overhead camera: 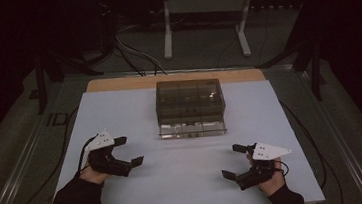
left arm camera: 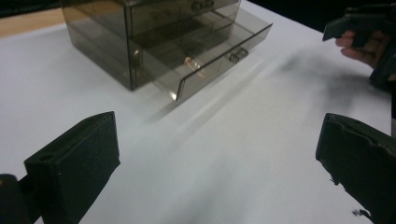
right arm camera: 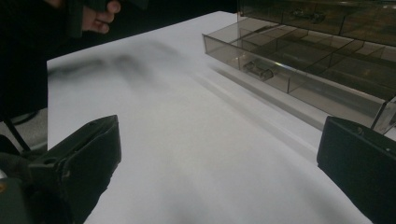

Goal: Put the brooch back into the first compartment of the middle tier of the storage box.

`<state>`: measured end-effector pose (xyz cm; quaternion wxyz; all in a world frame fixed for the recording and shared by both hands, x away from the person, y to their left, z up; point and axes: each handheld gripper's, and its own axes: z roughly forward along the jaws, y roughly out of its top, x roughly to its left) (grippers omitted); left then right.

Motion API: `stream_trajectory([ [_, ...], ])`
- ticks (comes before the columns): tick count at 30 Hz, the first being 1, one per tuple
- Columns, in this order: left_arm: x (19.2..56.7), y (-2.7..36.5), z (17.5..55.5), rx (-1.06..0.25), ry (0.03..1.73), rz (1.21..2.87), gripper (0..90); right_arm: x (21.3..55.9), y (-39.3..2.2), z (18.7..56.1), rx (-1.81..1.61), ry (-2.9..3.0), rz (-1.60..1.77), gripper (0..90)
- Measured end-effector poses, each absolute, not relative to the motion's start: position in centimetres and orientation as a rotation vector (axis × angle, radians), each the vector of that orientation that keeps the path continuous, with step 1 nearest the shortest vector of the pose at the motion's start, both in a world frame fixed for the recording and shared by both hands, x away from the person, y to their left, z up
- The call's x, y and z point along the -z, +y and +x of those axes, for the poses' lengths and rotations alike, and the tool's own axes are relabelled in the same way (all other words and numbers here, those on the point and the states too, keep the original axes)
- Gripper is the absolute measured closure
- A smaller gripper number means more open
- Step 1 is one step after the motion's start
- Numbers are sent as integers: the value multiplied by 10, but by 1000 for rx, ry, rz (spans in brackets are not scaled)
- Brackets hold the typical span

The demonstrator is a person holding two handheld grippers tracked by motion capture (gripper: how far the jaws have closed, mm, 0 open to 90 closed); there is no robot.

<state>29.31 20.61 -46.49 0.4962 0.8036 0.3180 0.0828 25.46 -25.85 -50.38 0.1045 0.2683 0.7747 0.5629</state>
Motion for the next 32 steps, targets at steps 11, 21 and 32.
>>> stream_trajectory([
  [11, 481, 219, 278, -215, 816, 1946, 3, 503, -260, 254, -1663, 2277, 787, 0],
  [21, 492, 228, 265, -238, 819, 1967, 3, 503, -260, 254, -1655, 2281, 784, 0],
  [32, 498, 231, 261, -243, 822, 1977, 3, 503, -260, 254, -1647, 2283, 777, 0],
])
